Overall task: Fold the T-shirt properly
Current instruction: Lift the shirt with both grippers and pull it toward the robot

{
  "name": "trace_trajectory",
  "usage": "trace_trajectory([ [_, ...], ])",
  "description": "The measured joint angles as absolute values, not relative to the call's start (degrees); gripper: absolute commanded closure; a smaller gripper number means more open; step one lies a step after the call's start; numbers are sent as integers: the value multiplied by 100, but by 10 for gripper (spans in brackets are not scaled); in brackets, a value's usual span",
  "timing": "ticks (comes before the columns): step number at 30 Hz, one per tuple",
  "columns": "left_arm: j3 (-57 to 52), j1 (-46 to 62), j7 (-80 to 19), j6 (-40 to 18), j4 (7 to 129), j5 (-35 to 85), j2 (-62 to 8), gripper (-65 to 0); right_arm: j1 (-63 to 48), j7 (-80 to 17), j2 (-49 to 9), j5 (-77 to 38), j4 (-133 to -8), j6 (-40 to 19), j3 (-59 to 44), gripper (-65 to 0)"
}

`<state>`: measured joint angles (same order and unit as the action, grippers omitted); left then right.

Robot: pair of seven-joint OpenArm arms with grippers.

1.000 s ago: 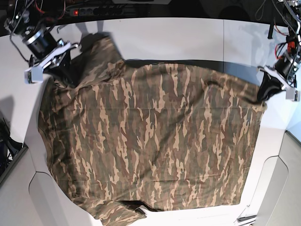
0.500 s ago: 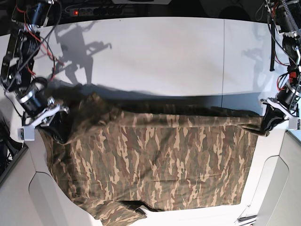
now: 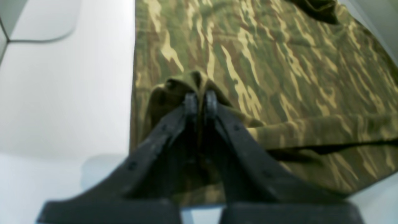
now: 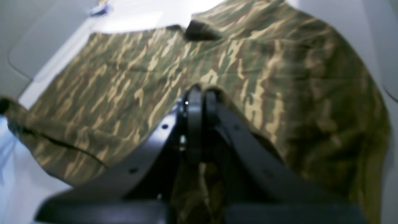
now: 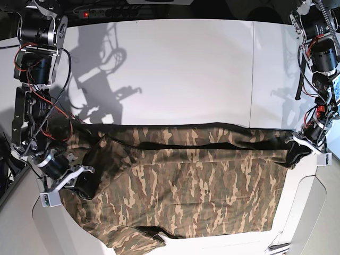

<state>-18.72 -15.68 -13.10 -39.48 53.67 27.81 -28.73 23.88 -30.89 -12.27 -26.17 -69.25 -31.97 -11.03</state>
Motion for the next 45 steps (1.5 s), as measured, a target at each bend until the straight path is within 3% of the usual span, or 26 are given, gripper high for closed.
trace_trajectory([
  [4,-1872,-1597,-1262,-3948,5321,2755,-2884,0,2362,-3094,-1225,-2502,-6626,-3197,-969,0],
  [9,-1872,-1590,-1262,-3948,5312,2753,-2856,-104,2359,-3087,-1219,-2443,-6270,-3197,-965,-6],
  [12,-1872,-1573,-1269,-3948,5310,2749,-2856,-165,2349,-3092,-1221,-2427,-6097,-3192,-965,-207],
  [14,-1872,-1573,-1376,-3946,5310,2749,-2856,-218,2281,-3111,-1219,-2364,-6088,-3190,-965,-268],
  [18,-1879,-1573,-1669,-3767,5312,2961,-2856,-293,2080,-3197,-1201,-2353,-6097,-3190,-1068,-269],
  [26,-2410,-1369,-2102,-3824,5312,3787,-2856,-294,1457,-3229,-1175,-2440,-6796,-3166,-2102,-269],
  [33,-2670,-1031,-2102,-3909,5312,4198,-2856,-338,1028,-3264,-1173,-2550,-7212,-3179,-2934,-269],
  [38,-2676,-891,-2102,-3909,5312,4206,-2853,-439,794,-3253,-1170,-2600,-7210,-3048,-3452,-270],
  [39,-2676,-858,-2102,-3907,5312,4209,-2856,-439,746,-3238,-1170,-2615,-7210,-3006,-3548,-277],
  [43,-2676,-808,-2099,-3743,5312,4134,-2842,-439,650,-3216,-1175,-2613,-7168,-2912,-3667,-416],
  [45,-2674,-814,-2027,-3743,5312,4145,-2842,-439,655,-3183,-1170,-2615,-7085,-2915,-3623,-431],
])
